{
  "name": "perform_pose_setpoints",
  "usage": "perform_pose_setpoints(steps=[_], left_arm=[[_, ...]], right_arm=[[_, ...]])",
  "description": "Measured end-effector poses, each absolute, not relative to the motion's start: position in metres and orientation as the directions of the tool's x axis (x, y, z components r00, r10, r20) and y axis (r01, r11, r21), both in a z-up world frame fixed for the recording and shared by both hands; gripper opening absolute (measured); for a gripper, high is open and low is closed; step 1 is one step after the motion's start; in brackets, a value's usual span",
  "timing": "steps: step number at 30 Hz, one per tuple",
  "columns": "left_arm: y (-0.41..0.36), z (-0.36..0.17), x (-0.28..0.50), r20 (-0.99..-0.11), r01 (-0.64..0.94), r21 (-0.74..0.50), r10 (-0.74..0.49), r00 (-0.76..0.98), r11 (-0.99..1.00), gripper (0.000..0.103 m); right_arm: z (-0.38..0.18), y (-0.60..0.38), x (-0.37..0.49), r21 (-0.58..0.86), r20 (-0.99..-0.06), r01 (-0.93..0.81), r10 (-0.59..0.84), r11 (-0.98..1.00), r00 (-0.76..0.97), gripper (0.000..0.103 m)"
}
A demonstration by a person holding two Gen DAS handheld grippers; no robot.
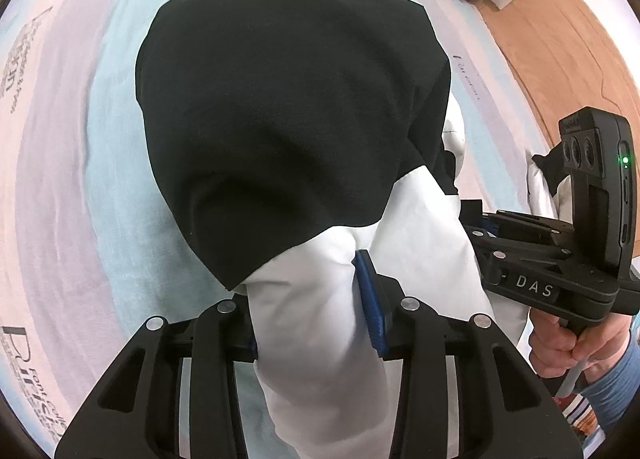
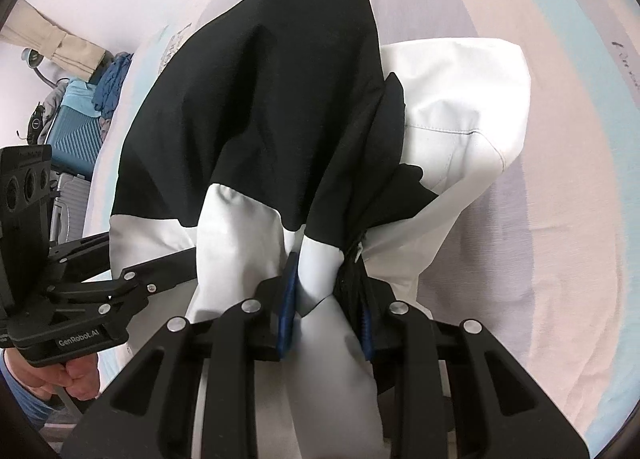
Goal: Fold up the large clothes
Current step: 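Lift the bundle with both grippers and carry it toward the bed headboard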
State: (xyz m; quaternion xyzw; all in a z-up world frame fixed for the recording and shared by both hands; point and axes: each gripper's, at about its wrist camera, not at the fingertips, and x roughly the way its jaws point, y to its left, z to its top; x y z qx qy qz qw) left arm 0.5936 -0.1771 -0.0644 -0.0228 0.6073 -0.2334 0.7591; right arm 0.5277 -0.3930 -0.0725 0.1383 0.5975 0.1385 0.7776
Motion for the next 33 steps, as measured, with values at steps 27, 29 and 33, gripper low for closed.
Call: perform_pose_setpoints(steps=[27, 29, 33], left_arm=[[-0.226, 0.051, 0.536, -0.878, 0.463, -0.274, -0.416, 0.238, 0.843, 0.033], [-0.233, 0.064, 0.529, -0.875, 0.477, -0.27, -0.42, 0.242, 0.836, 0.033], [-0.25, 0.091, 0.514, -0.872, 0.525, -0.244, -0.421, 0.249, 0.815, 0.033]], right_arm=[[0.052, -0.45, 0.447, 0.373, -0.828, -0.055, 0.359, 0.926, 0.431, 0.022], [0.064, -0.457, 0.436, 0.374, -0.821, -0.044, 0.352, 0.927, 0.45, 0.022], [0.087, -0.469, 0.413, 0.371, -0.811, -0.02, 0.335, 0.928, 0.48, 0.022]])
